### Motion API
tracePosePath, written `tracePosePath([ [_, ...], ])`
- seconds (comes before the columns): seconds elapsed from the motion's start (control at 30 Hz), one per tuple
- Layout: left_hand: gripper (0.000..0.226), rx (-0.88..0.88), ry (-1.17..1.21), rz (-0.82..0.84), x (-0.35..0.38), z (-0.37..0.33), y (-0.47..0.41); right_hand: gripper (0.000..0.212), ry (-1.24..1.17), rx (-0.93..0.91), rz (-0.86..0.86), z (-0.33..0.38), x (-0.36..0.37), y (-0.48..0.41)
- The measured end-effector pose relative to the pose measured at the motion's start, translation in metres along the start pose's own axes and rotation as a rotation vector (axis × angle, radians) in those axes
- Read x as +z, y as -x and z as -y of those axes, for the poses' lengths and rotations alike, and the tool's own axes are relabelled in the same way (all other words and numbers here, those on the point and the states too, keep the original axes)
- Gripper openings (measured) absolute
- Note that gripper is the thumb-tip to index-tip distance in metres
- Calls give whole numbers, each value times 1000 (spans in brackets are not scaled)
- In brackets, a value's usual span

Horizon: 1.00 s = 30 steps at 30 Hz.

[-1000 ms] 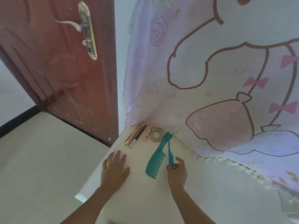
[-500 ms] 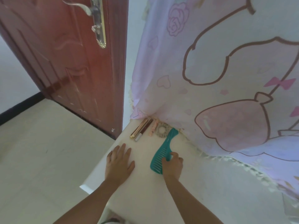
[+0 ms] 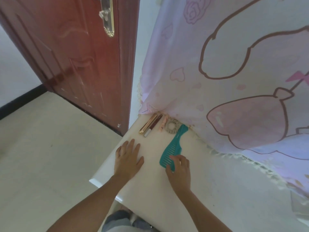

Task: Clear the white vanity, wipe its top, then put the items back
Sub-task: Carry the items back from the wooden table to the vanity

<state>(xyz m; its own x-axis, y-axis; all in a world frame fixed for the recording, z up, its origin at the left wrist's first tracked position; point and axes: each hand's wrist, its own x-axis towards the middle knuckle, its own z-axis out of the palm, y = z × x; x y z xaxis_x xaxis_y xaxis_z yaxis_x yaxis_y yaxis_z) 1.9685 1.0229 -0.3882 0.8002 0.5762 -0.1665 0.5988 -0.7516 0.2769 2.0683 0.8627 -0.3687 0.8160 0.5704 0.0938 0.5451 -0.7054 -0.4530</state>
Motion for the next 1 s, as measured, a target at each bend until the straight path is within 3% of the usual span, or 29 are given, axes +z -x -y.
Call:
tracePosePath([
  [0.17, 60, -122, 293, -215, -16, 7, 9, 38, 51, -374, 161, -3, -19, -1],
  [0.43, 56, -431, 179, -406, -38, 24, 108, 54, 221, -828, 361, 26, -19, -7],
  [0.6, 66, -702, 78, -478, -53, 47, 220, 49, 174, -1116, 450, 105, 6, 33],
  [0.7, 53, -927, 41, -565, -81, 68, 291, 46, 117, -1327, 433, 171, 6, 71],
  [0.87, 47, -1122, -8, -786, -114, 84, 400, 43, 23, -1656, 453, 272, -23, 132],
  [1.0, 46, -1252, -49, -954, -130, 99, 490, 47, -55, -1825, 366, 340, -29, 199],
])
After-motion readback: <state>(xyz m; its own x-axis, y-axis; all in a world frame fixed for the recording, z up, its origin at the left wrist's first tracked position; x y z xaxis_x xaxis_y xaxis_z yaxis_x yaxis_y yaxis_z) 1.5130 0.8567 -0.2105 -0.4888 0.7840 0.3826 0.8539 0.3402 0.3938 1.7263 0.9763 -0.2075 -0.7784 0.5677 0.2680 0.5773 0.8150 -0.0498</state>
